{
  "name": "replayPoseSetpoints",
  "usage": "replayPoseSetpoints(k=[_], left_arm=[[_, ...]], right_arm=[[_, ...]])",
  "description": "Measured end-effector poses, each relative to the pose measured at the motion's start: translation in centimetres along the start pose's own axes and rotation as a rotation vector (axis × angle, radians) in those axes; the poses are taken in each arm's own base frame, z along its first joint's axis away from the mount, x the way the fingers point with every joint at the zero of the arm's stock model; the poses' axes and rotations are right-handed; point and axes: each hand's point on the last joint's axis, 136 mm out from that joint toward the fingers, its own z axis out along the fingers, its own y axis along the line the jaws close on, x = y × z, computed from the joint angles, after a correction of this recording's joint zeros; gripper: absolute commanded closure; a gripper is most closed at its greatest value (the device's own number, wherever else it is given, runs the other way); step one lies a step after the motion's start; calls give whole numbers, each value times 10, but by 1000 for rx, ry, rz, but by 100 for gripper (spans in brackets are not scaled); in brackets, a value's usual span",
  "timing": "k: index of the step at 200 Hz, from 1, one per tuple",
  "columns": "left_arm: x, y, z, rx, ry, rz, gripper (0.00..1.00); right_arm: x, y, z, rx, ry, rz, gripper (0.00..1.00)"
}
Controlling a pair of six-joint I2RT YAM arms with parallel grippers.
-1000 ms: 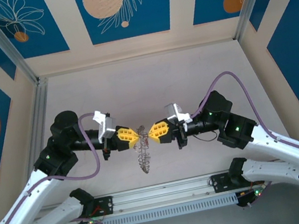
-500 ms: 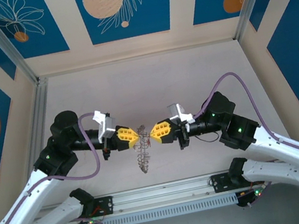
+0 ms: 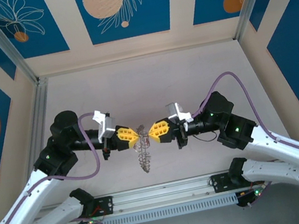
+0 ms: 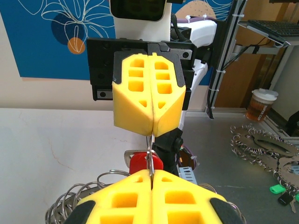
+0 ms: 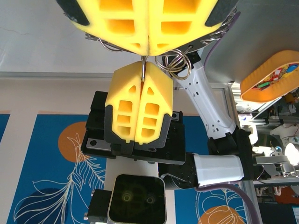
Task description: Put the keys on the keyring
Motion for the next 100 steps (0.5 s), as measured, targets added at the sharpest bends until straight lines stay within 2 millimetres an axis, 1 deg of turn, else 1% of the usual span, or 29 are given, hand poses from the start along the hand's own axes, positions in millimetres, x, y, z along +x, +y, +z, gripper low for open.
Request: replayPoseSetpoints(k=[100], left_arm=[[0,0,0,0,0,0,100]], right_arm=[[1,0,2,-8,0,6,100]])
